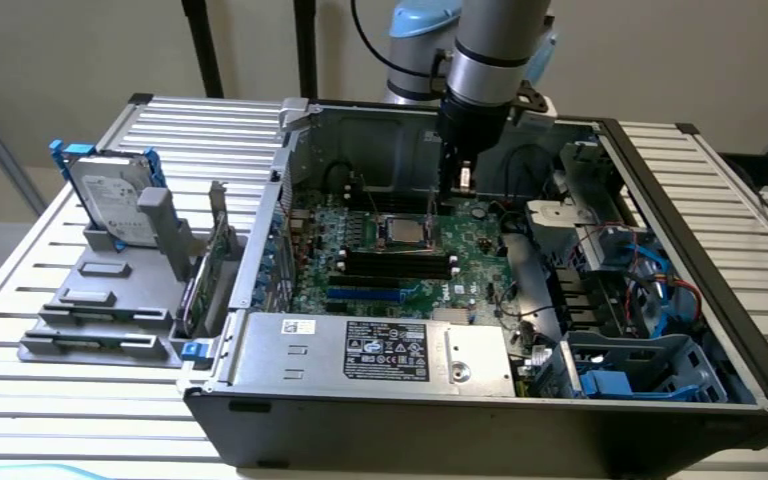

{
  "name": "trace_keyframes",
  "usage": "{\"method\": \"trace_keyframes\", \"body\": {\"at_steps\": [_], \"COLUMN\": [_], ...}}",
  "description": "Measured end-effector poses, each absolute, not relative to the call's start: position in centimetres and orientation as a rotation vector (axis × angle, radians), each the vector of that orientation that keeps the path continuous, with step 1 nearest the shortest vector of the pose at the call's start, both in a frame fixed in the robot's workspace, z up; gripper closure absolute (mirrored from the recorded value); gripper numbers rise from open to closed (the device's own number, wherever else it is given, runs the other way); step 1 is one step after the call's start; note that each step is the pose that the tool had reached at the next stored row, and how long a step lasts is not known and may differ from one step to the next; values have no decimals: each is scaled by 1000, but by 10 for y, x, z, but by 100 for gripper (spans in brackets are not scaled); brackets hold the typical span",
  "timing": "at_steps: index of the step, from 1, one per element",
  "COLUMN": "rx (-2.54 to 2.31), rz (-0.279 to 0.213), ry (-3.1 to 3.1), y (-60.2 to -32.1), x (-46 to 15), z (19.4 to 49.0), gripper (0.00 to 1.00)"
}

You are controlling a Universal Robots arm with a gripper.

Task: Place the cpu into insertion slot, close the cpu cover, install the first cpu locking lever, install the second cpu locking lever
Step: 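Close the cpu cover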

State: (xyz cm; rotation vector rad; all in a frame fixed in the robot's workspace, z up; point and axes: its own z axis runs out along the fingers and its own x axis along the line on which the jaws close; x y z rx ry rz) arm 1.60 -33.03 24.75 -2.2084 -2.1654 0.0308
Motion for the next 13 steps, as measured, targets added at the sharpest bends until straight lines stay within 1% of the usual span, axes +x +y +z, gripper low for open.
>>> {"method": "trace_keyframes", "body": {"at_steps": [8,13], "rx": [-2202,-2192], "rz": [30,42], "ry": [-2161,-2158], "y": [-333,-334], "x": [-9,-17], "z": [248,247], "gripper": [89,89]}}
